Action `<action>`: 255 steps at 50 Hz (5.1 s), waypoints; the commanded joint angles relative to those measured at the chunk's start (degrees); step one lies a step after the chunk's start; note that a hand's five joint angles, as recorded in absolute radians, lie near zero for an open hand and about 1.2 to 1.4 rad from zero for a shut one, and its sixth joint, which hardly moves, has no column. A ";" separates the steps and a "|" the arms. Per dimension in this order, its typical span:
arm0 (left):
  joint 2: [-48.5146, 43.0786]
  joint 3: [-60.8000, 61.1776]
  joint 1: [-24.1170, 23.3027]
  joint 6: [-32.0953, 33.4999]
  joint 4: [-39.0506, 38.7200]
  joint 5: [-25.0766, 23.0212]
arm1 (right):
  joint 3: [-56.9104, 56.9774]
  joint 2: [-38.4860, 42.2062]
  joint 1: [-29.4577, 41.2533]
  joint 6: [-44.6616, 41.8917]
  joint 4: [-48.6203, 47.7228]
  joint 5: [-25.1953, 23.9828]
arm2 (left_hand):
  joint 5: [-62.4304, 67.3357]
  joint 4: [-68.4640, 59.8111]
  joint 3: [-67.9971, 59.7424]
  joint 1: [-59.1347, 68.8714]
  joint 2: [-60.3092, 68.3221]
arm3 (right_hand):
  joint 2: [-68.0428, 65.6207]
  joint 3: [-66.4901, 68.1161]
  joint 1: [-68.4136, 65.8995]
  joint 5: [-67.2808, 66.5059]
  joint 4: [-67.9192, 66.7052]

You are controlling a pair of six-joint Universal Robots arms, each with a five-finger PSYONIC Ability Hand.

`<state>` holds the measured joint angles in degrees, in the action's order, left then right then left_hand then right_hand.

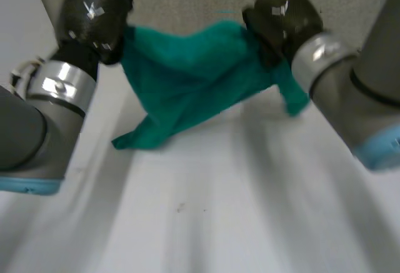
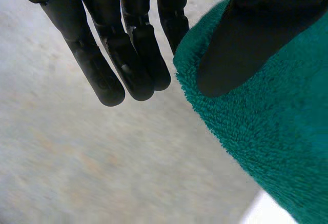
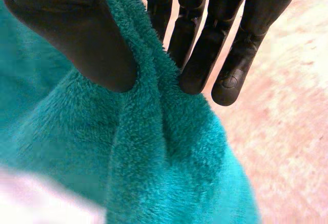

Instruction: Fold the towel.

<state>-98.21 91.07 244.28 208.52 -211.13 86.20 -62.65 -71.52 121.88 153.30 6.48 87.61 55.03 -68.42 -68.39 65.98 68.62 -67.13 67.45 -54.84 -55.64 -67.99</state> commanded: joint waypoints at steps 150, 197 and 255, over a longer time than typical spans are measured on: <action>-14.55 -26.54 -3.72 -1.01 -3.66 7.22 | 0.68 1.11 -15.44 8.68 -19.74 -7.63 | 14.97 -11.58 -11.61 14.02 11.38 | -12.87 12.55 -25.16 -14.36 -12.01; 9.27 0.34 -9.61 -0.48 -0.60 7.32 | 5.34 28.79 1.69 49.20 -1.91 -21.16 | 14.97 -11.58 -11.61 14.02 11.38 | 44.26 -44.59 31.97 42.77 45.13; -14.58 -31.22 -2.32 -0.57 -9.42 8.11 | 24.00 10.91 -5.42 3.04 -14.27 6.97 | 14.97 -11.58 -11.61 14.02 11.38 | -12.87 12.55 -25.16 -14.36 -12.01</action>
<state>-118.37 65.64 240.26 207.86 -205.74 93.63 -41.84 -53.95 116.99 146.75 8.56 93.93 55.03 -68.47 -68.53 65.98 68.72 -67.49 67.66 -56.59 -56.69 -68.04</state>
